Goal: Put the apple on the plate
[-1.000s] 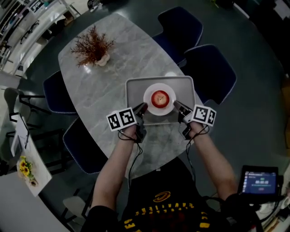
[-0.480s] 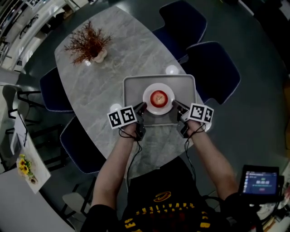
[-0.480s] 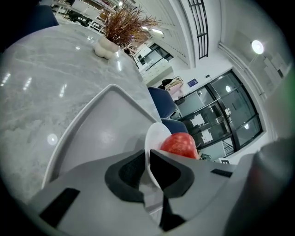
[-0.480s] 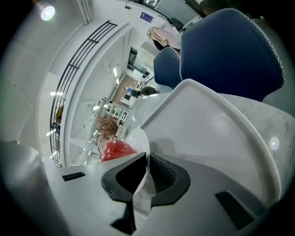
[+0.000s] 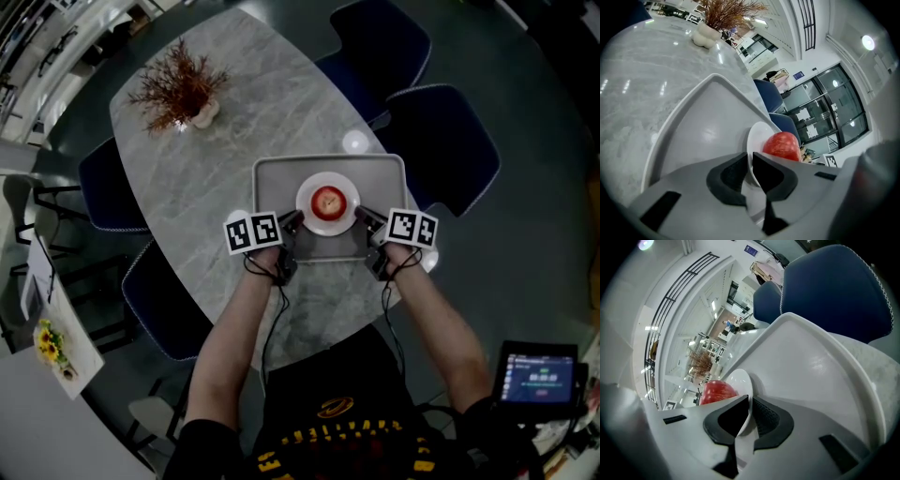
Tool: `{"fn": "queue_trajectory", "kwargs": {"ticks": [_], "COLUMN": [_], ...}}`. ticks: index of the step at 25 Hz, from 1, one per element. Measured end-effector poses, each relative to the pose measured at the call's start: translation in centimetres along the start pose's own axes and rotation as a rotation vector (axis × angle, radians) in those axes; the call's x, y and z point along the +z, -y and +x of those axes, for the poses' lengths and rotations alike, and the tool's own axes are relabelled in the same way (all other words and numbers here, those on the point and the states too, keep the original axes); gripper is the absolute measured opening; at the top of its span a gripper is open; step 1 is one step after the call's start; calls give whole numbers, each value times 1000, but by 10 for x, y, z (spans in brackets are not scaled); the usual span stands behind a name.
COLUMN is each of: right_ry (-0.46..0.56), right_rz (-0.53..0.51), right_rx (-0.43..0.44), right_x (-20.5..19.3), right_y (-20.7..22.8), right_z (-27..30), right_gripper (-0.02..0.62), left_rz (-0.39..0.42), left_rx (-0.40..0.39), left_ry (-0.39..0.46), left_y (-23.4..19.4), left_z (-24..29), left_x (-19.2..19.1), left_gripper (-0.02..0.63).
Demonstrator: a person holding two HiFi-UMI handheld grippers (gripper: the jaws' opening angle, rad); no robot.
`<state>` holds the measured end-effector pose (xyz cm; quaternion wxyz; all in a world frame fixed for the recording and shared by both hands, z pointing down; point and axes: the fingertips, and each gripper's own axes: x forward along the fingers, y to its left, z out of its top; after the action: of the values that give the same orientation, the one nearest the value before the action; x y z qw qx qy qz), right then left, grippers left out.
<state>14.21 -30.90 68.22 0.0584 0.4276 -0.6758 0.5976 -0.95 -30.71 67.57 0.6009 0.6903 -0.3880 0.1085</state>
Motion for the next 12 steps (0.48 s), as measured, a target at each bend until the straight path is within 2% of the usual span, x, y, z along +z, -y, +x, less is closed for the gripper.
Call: {"fn": "queue_trajectory", "kwargs": {"ticks": [12], "right_ry": [-26], "right_rz": [-46], "right_rx": [-45], "right_x": [0], "right_y": [1], "right_z": [1], "right_gripper": [33], "left_rz": [16], "left_rx": [15], "left_ry": [-40], "left_y": [-1], "left_z": [2], "left_x": [-2], "left_gripper": [37]}}
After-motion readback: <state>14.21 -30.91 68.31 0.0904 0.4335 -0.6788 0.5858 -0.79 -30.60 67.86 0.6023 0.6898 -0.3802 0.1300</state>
